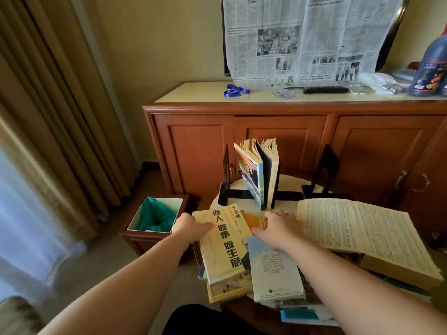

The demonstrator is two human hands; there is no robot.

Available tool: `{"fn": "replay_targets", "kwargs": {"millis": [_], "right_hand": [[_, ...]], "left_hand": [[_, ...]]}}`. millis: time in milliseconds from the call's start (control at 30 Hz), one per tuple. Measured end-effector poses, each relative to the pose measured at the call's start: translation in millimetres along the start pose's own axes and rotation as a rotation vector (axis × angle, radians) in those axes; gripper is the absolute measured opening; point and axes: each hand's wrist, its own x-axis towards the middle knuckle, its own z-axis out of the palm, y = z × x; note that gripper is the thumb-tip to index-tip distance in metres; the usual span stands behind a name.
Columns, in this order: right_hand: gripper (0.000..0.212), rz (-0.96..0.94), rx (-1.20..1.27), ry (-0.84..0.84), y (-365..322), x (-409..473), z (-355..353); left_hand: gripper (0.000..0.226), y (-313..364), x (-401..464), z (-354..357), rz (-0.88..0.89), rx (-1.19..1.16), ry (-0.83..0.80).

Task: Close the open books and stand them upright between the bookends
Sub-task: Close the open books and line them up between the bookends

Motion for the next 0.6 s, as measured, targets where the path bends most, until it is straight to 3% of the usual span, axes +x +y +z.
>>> {"fn": "replay_targets", "kwargs": {"millis": [167, 367, 500, 600], "right_hand": [[0.053, 0.03, 0.107, 0.18, -5, 5, -9], [0.059, -0.19, 0.095, 0.499, -16, 31, -52], [0.065, -0.452, 0.005, 0.373, -37, 45, -72], [0.066, -0.508, -0.089, 0.217, -53, 49, -72]], "left_hand": [[0.048, 26, -20, -7, 0.078, -0.418, -0.019], [0.04, 57, -34, -15, 0.224, -0.447, -0.008], [0.021, 57, -27, -10, 0.22, -0.372, 0.064], [0.015, 53, -25, -6, 0.237, -0.392, 0.085]]}}
